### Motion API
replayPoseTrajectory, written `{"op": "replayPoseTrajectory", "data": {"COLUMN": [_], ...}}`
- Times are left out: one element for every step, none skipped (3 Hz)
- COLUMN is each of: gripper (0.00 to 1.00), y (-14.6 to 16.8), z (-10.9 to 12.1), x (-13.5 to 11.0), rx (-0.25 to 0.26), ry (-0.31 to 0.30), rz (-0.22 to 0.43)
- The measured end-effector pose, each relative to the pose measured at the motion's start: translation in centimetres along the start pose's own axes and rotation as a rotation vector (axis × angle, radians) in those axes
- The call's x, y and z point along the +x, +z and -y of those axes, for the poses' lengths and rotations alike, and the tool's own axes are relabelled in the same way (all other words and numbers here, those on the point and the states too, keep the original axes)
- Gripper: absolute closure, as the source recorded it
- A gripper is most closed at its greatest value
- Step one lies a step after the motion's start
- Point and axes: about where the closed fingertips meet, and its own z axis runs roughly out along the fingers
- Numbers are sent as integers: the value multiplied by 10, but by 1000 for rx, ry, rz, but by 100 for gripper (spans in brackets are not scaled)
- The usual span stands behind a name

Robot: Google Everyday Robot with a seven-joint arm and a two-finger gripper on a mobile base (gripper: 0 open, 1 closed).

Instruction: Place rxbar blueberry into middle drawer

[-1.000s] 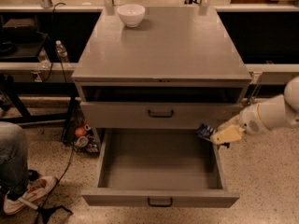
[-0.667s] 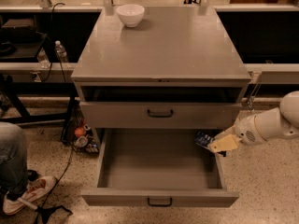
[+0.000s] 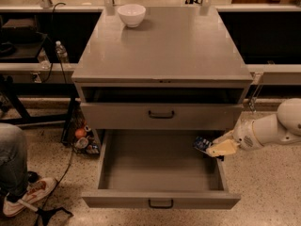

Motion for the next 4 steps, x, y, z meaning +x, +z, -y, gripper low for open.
{"op": "replayPoseTrajectory", "data": {"gripper": [100,100,100,100], "y": [35,69,103,128], "z": [3,5,4,5], "x": [11,17,21,23], "rx": [-48,-83,-94,-78], "ry": [-3,-10,-8,14], "rz": [15,27,45,79]}}
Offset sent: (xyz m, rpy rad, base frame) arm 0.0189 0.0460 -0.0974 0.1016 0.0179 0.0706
